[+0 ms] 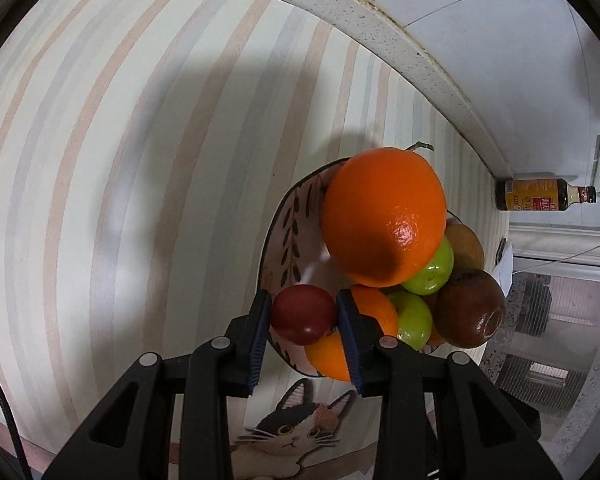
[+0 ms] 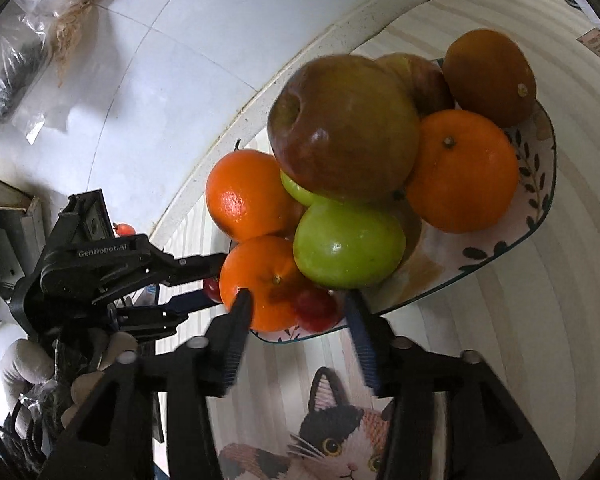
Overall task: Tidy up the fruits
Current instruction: 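Carry both tomatoes onto the deer plate and open both tools, then lift both open tools away from the plate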
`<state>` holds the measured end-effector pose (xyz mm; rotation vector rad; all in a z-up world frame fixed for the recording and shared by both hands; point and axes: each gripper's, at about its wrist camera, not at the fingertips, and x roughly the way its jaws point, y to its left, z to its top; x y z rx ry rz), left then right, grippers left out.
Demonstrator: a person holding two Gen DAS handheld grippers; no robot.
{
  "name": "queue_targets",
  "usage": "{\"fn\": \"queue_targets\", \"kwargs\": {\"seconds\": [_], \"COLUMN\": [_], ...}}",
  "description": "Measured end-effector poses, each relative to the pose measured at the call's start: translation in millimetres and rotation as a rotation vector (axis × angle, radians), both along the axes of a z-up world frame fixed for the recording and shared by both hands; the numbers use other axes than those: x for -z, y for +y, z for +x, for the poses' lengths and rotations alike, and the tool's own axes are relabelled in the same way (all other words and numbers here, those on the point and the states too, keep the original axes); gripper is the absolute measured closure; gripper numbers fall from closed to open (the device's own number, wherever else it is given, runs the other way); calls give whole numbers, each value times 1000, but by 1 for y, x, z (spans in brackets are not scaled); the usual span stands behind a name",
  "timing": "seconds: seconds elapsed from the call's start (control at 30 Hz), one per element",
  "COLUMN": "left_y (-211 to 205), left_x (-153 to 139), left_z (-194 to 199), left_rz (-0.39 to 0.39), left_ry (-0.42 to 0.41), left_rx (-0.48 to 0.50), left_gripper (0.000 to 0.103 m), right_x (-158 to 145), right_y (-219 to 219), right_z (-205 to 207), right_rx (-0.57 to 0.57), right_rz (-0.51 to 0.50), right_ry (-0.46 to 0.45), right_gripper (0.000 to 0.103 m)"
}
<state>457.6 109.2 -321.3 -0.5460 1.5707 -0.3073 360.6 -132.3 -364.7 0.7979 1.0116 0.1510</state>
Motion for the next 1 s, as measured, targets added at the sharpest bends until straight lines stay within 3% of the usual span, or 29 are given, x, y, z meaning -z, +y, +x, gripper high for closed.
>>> {"fn": "queue_targets", "kwargs": {"seconds": [0.03, 0.1, 0.27, 0.33, 0.43, 0.5, 0.57, 0.7, 0.83, 1.0], "left_y": [0, 1, 9, 12, 16, 16, 14, 6, -6, -24], "left_x": [-1, -5, -14, -21, -37, -50, -65, -92, -118, -157], "left_z": [-1, -2, -9, -13, -26, -37, -51, -81, -112, -150], "left_rz": [17, 27, 58, 73, 167, 276, 383, 511, 547, 530], "left_ry": [-4, -18, -50, -70, -138, -194, -257, -349, -410, -481], "left_rx": [1, 2, -10, -8, 9, 31, 58, 90, 102, 95], "left_gripper": [68, 51, 47, 39, 24, 9, 8, 8, 7, 5], "right_x": [-1, -2, -15, -21, -36, -46, -57, -87, -118, -173], "right_y": [-1, -2, 2, 1, -3, -1, -2, -6, -7, -15], "right_z": [1, 2, 3, 3, 0, 2, 0, -10, -24, -55], "right_rx": [1, 1, -18, -23, -38, -64, -80, -99, -95, -81], "right_rz": [-5, -2, -28, -42, -141, -244, -342, -516, -587, -629], "right_ry": [2, 5, 9, 12, 40, 79, 107, 132, 120, 53], "right_gripper": [44, 43, 40, 33, 22, 14, 8, 6, 5, 4]}}
